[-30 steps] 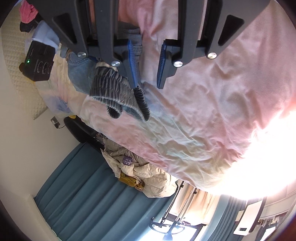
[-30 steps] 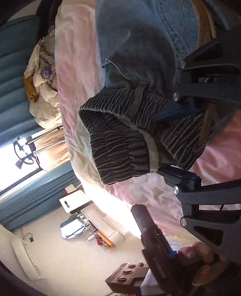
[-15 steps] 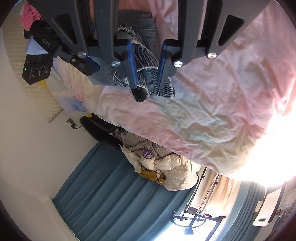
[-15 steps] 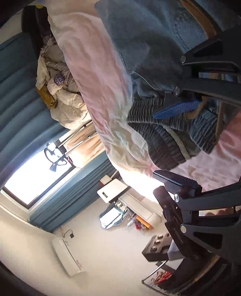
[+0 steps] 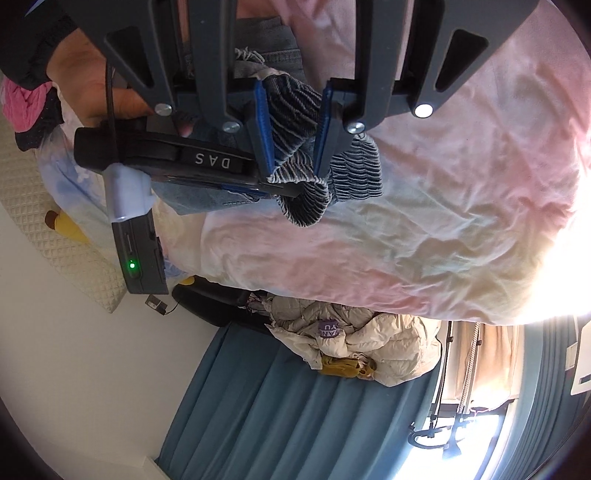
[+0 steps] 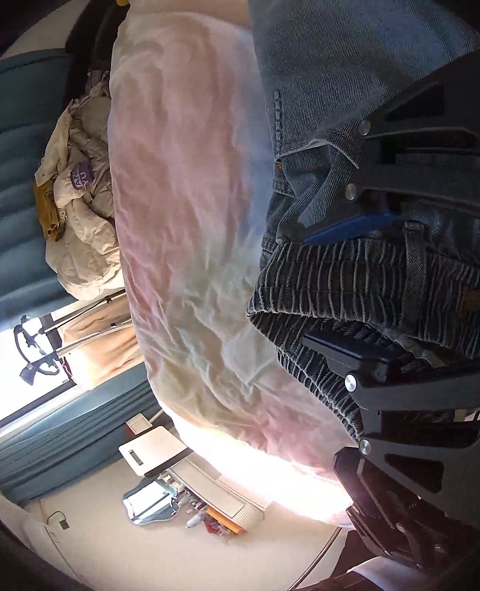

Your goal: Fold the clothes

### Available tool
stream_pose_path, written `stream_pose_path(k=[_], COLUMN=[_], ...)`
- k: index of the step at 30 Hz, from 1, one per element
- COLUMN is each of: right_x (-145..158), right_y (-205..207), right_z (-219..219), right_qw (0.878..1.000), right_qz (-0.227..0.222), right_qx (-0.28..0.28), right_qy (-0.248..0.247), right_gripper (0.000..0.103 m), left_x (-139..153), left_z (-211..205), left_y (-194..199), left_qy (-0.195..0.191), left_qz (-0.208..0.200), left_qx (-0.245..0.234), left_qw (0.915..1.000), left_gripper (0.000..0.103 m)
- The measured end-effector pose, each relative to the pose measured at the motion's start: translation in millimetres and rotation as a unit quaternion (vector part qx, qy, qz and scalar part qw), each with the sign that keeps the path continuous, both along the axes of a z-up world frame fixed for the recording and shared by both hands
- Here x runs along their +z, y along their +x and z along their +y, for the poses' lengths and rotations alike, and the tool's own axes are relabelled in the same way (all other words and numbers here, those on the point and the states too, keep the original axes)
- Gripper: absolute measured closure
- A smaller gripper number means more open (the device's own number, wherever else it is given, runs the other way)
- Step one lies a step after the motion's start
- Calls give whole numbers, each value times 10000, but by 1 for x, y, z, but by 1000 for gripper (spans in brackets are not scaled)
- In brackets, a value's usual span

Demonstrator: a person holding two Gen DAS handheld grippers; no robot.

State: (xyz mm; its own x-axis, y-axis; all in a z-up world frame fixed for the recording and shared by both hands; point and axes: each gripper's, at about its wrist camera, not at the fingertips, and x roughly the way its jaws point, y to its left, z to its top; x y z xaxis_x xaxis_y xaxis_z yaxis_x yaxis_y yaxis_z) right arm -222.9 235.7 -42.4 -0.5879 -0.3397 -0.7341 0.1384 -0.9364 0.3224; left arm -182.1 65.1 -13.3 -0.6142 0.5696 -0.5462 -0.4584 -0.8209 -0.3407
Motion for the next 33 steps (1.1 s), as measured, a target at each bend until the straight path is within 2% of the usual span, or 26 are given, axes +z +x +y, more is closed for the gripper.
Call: stream_pose_path(k=[2, 4, 6, 8, 13, 19, 27, 30, 33], right_x=[-1, 2, 9, 15, 33, 67, 66, 65, 68], right_y=[1, 4, 9, 13, 24, 44, 48, 49, 53], right_z=[1, 4, 6, 10, 21, 34, 50, 46, 42], right_qw=[9999, 9999, 9996, 9994, 9980, 9923, 9901, 9894, 9880], right_qz=[20, 86, 199, 280, 559, 1141, 1189, 1271, 1402], right_qx=[-9, -29, -109, -172, -260, -360, -548, -526, -499], right_qy=[117, 109, 140, 90, -130, -307, -496, -459, -418], right_gripper=[69, 84, 92, 94, 96, 96, 96, 96, 96], left_x=[-1, -1, 0, -1, -3, 0, 3, 3, 4], left_z=[2, 2, 0, -1, 3, 13, 31, 27, 12], left_y=[0, 0, 0, -1, 0, 7, 19, 17, 12], left_qy=[-66, -74, -79, -72, -118, -218, -635, -601, -302], left_qz=[28, 22, 4, -10, -37, 0, 277, 288, 252], left_qx=[-6, 12, 71, 106, 152, 93, 50, 64, 168], left_qw=[10000, 10000, 9999, 9999, 9998, 9997, 9976, 9978, 9991], left_gripper=[81, 81, 81, 81, 80, 80, 79, 79, 79])
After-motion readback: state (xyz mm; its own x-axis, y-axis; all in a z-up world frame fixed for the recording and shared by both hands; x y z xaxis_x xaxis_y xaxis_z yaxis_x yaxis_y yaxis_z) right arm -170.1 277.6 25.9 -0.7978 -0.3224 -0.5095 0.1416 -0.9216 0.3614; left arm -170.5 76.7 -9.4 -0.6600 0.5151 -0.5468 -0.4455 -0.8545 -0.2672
